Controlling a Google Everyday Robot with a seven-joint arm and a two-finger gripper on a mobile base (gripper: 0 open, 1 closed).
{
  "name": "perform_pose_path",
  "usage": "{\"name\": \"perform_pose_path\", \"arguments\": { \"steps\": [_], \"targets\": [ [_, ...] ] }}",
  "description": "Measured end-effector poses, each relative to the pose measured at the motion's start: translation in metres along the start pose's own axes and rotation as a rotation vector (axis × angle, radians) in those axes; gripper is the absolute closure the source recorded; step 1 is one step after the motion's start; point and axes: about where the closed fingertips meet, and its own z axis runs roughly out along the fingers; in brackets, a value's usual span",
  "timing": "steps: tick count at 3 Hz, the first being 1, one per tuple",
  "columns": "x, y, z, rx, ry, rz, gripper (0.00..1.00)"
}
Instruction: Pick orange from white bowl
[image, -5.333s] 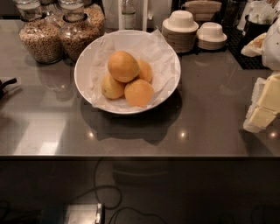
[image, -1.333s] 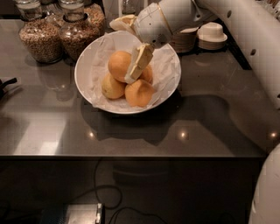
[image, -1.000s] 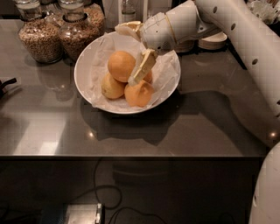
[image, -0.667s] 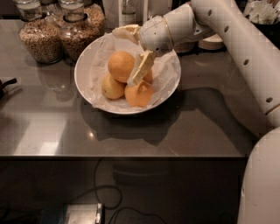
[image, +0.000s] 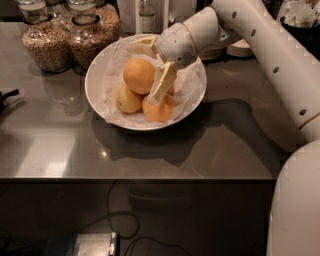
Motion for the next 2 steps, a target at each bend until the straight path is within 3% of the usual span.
{"name": "perform_pose_path", "arguments": {
  "steps": [2],
  "targets": [
    [0.008, 0.005, 0.0019, -0.023, 0.014, 0.032, 0.0]
  ]
}}
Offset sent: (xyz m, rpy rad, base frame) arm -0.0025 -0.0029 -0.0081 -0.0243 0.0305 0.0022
